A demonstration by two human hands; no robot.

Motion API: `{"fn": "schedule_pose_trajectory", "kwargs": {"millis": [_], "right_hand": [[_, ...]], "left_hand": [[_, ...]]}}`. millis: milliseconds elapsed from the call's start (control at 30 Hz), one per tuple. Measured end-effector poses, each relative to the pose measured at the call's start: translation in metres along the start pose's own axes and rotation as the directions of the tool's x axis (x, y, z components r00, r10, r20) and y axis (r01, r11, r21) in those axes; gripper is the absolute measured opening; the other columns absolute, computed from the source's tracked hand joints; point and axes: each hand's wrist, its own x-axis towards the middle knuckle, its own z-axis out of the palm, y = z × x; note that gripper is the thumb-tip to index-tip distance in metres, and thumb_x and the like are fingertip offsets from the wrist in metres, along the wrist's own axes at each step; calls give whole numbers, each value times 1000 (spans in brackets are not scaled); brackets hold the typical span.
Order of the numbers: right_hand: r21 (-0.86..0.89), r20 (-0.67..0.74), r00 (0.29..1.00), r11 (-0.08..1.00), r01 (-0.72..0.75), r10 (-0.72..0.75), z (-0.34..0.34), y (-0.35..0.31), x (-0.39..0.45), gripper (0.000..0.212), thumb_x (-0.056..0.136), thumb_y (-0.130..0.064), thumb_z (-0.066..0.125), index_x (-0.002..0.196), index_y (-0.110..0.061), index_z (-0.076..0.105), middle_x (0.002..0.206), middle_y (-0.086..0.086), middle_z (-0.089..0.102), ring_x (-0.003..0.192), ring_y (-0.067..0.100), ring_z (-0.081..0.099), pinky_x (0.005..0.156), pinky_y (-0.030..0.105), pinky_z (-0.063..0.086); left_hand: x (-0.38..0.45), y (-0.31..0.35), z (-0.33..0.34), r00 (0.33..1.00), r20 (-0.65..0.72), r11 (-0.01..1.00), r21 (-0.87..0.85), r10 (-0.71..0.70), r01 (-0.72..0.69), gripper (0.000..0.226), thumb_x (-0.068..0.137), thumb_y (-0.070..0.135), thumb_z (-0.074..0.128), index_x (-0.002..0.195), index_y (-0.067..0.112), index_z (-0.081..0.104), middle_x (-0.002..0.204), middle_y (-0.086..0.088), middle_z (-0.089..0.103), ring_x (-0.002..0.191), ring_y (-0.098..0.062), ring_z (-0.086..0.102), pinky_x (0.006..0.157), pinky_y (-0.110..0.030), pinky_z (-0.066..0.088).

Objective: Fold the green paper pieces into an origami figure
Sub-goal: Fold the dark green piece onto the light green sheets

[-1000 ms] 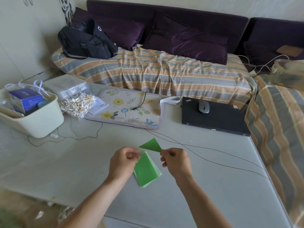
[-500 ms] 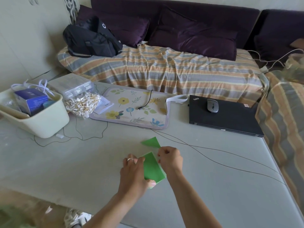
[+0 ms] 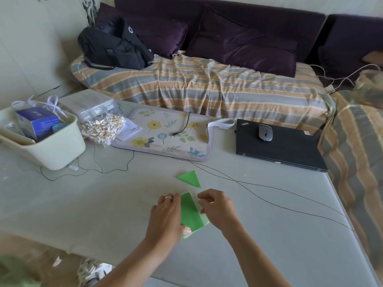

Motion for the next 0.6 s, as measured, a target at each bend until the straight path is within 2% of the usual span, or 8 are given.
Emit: {"fn": "schedule_pose_trajectory", "kwargs": {"millis": [100, 233, 367, 467, 600], "right_hand": [[-31, 43, 998, 998, 50, -49, -3, 4, -8, 21, 92, -14, 60, 105, -23, 75, 96, -10, 72, 90, 10, 69, 60, 4, 39], [-89, 60, 994, 991, 98, -93, 0, 8, -15, 25, 91, -11, 59, 108, -22, 74, 98, -9, 72, 79, 1, 60, 62, -1, 39], [-80, 43, 994, 991, 103, -100, 2, 11, -20, 26, 91, -13, 60, 114, -21, 71, 103, -7, 72, 85, 9, 62, 61, 2, 42], [-3, -9, 997, 997, 76, -76, 1, 12, -22, 23, 91, -18, 66, 114, -20, 69, 93, -6, 69, 78, 5, 60, 58, 5, 42], [79, -22, 1000, 997, 17, -15, 1, 8, -22, 11, 89, -26, 71, 100, -24, 71, 77, -8, 65, 70, 6, 58, 52, 8, 38]], "left_hand": [[2, 0, -3, 1000, 20, 1000, 20, 0, 0, 76, 70, 46, 83, 129, 24, 39, 130, 5, 55, 125, -19, 46, 96, -32, 41], [2, 1, -4, 1000, 28, 1000, 19, 2, -3, 77, 70, 41, 85, 129, 24, 40, 127, 4, 57, 123, -20, 49, 94, -32, 41], [2, 0, -4, 999, 34, 994, -106, 8, -4, 82, 69, 33, 88, 134, 23, 39, 127, 0, 54, 123, -21, 46, 97, -31, 42], [1, -1, -4, 999, 48, 983, -182, 13, -4, 85, 68, 29, 89, 137, 21, 40, 128, -3, 49, 124, -22, 42, 100, -29, 40], [-1, -3, -3, 998, 60, 980, -197, 19, -7, 87, 67, 30, 90, 138, 22, 40, 128, -2, 46, 123, -22, 40, 101, -31, 41]]}}
